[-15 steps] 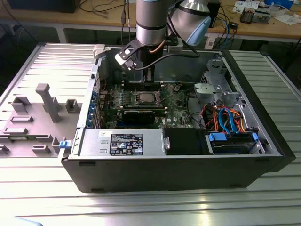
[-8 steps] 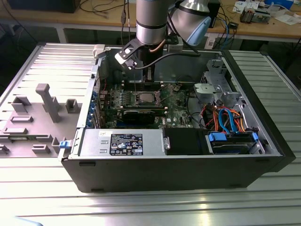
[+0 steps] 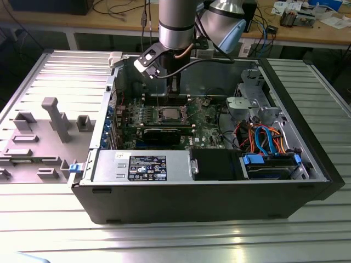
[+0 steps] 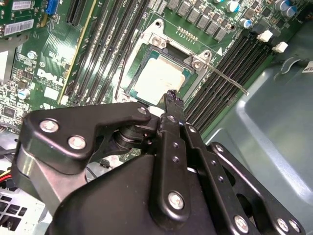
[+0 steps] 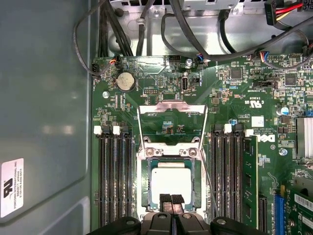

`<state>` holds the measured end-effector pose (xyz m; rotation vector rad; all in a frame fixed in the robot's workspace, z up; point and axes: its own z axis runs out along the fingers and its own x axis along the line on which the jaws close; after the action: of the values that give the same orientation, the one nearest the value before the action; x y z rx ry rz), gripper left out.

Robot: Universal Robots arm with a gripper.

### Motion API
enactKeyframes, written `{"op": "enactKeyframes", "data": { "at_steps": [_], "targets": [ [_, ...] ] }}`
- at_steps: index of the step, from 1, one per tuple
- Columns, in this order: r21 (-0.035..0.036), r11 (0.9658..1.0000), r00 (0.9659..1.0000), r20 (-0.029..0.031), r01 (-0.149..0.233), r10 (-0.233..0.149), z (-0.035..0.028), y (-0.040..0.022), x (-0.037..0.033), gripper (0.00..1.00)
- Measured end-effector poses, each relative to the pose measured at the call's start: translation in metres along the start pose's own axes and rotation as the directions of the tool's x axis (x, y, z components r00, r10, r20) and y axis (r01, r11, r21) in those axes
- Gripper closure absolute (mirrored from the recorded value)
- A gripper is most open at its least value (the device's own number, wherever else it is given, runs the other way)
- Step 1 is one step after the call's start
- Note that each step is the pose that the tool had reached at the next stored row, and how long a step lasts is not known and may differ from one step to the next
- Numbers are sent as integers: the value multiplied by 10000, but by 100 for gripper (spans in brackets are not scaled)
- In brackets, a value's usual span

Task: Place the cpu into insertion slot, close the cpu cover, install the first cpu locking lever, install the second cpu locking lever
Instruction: 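Close the cpu cover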

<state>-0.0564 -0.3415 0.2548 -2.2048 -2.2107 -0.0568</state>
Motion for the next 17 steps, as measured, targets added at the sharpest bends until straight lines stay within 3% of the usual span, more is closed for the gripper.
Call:
{"op": "enactKeyframes", "data": {
  "at_steps": [10, 17],
  "targets": [
    [1, 10000, 10000, 10, 0, 0, -1, 0, 0, 89],
    [0, 10000, 10000, 9, -2, 2, -1, 33, 0, 89]
  ]
}}
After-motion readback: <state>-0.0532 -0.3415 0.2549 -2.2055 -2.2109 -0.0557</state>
